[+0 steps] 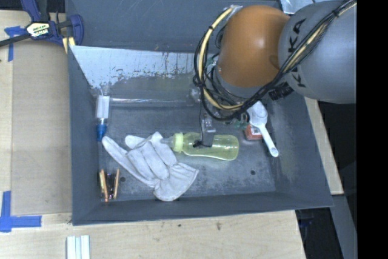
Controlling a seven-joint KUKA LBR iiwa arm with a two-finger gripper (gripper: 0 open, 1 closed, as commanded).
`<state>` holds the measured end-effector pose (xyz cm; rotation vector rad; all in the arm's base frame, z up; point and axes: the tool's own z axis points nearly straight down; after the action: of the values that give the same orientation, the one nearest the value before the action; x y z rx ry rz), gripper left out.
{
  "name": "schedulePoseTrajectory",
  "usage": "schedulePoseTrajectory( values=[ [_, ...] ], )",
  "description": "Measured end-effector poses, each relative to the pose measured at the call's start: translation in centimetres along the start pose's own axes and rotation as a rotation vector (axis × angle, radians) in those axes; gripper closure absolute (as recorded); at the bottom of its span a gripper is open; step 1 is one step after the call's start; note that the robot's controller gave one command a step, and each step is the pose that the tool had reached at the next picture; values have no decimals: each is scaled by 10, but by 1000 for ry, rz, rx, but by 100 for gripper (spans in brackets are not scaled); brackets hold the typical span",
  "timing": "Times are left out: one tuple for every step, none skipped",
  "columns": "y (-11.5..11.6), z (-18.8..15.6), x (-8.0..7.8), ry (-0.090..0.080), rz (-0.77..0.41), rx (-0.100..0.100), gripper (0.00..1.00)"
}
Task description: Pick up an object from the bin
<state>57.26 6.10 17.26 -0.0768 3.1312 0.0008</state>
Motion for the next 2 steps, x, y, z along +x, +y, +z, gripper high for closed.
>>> schedulePoseTrajectory(
  values=[
    [4, 50, -7, 5, -24, 0, 0],
    [1, 82, -1, 8, -15, 0, 0]
  ],
)
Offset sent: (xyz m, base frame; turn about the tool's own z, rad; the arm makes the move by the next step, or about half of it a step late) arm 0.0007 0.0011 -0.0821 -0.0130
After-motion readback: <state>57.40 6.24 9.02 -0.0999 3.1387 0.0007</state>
